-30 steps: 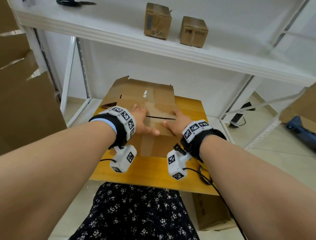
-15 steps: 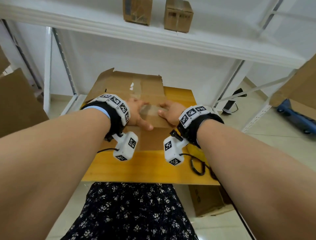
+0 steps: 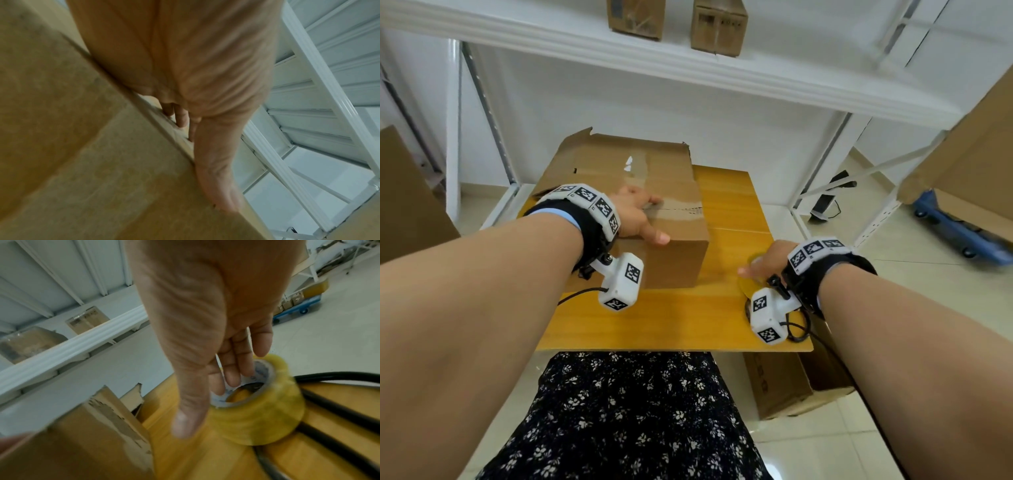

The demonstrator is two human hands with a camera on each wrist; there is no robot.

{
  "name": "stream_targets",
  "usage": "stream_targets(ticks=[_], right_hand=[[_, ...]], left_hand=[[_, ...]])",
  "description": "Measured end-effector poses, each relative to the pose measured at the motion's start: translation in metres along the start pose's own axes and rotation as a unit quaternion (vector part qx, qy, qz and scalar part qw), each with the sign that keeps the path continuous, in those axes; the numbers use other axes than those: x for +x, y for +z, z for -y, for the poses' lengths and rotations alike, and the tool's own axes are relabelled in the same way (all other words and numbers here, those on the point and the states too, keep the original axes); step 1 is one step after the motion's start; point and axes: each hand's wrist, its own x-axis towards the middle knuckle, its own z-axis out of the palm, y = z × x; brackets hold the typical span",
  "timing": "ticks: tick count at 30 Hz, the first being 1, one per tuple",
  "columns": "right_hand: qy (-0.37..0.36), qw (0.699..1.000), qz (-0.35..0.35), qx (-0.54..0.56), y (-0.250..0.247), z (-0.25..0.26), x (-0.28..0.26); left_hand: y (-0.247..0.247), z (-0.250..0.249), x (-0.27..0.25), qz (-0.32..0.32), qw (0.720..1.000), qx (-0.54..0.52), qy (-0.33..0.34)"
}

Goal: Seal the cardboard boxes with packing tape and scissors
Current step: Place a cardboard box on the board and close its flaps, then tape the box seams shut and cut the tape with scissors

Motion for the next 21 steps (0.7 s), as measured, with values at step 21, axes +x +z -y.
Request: stream_targets(ticks=[21], right_hand=[[-0.238, 0.821, -0.219, 0.471, -0.049, 0.102, -0.011]], left_hand=[[-0.001, 0.016, 0.008, -0.033, 0.984, -0.172, 0.013]])
